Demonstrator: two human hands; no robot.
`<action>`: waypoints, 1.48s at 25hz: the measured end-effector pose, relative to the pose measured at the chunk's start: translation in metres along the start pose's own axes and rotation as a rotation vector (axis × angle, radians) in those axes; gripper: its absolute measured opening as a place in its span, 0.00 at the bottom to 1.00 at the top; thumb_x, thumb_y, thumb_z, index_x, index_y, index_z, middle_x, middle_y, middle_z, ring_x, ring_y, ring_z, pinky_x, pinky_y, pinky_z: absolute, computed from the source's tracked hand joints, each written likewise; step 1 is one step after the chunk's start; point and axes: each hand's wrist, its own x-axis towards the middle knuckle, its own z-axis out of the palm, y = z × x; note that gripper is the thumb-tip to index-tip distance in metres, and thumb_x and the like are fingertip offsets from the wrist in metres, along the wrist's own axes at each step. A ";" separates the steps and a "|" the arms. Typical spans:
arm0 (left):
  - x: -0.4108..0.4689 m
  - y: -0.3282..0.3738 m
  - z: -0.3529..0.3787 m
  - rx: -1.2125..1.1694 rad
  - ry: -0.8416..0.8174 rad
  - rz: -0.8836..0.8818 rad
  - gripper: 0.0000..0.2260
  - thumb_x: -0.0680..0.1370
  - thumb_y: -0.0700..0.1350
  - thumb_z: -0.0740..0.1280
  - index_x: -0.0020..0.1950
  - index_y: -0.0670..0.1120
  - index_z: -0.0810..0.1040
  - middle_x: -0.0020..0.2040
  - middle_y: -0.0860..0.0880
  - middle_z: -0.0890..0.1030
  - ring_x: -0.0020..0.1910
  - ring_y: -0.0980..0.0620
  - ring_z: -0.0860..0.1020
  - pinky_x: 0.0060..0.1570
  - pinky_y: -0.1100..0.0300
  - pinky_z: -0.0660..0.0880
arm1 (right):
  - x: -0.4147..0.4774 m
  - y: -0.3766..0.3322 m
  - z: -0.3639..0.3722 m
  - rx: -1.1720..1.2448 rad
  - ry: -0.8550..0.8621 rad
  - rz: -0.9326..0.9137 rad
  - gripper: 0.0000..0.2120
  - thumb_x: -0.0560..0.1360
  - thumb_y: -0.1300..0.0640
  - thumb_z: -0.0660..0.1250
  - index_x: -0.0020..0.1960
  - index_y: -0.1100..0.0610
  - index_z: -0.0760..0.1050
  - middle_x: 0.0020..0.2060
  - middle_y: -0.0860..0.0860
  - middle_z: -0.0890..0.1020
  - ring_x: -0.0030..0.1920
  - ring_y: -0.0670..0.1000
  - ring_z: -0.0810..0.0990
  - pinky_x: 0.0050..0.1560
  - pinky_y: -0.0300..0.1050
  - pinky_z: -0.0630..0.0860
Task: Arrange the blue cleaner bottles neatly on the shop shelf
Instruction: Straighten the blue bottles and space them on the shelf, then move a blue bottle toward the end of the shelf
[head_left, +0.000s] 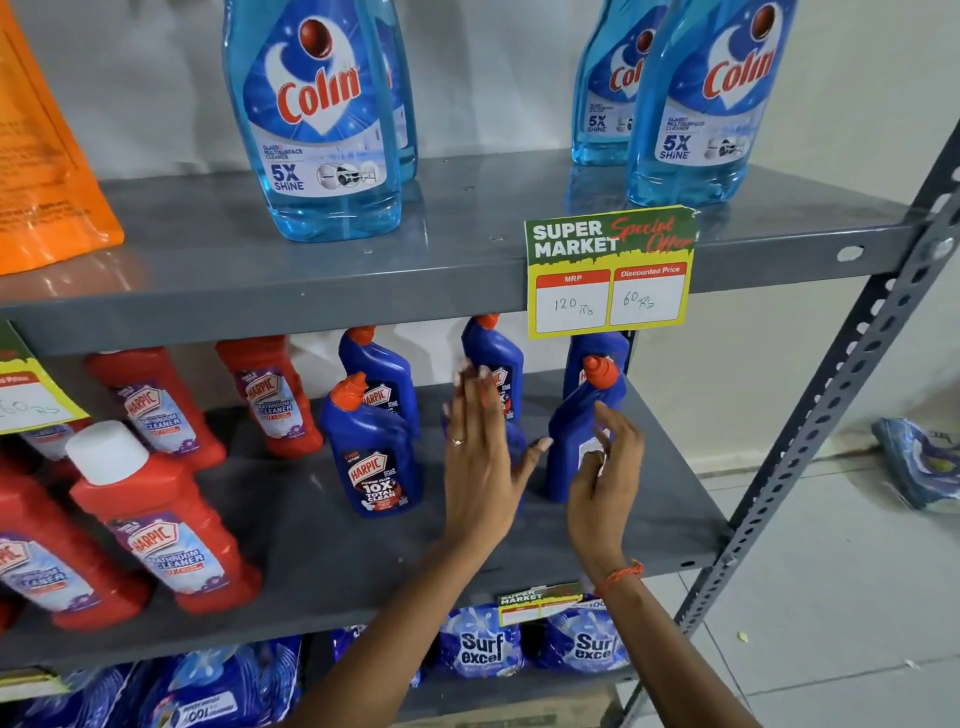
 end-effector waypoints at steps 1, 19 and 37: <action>0.000 0.009 0.005 -0.025 -0.020 0.057 0.37 0.76 0.61 0.57 0.75 0.45 0.44 0.76 0.44 0.49 0.76 0.47 0.50 0.73 0.52 0.55 | 0.003 0.005 -0.004 -0.003 0.029 0.014 0.26 0.68 0.72 0.51 0.63 0.59 0.67 0.61 0.60 0.71 0.62 0.55 0.72 0.63 0.46 0.71; 0.071 0.037 0.062 -0.906 -0.638 -0.424 0.25 0.71 0.39 0.71 0.66 0.45 0.66 0.63 0.43 0.75 0.58 0.47 0.76 0.53 0.55 0.76 | 0.053 0.083 -0.073 -0.103 -0.524 0.506 0.22 0.67 0.58 0.75 0.55 0.60 0.68 0.53 0.59 0.79 0.47 0.54 0.81 0.41 0.39 0.81; 0.064 0.050 0.104 -0.886 -0.443 -0.429 0.14 0.66 0.35 0.74 0.49 0.43 0.78 0.45 0.42 0.82 0.44 0.44 0.81 0.50 0.49 0.78 | 0.030 0.084 -0.069 -0.123 -0.239 0.471 0.22 0.74 0.65 0.65 0.65 0.57 0.63 0.65 0.59 0.67 0.64 0.56 0.71 0.62 0.55 0.76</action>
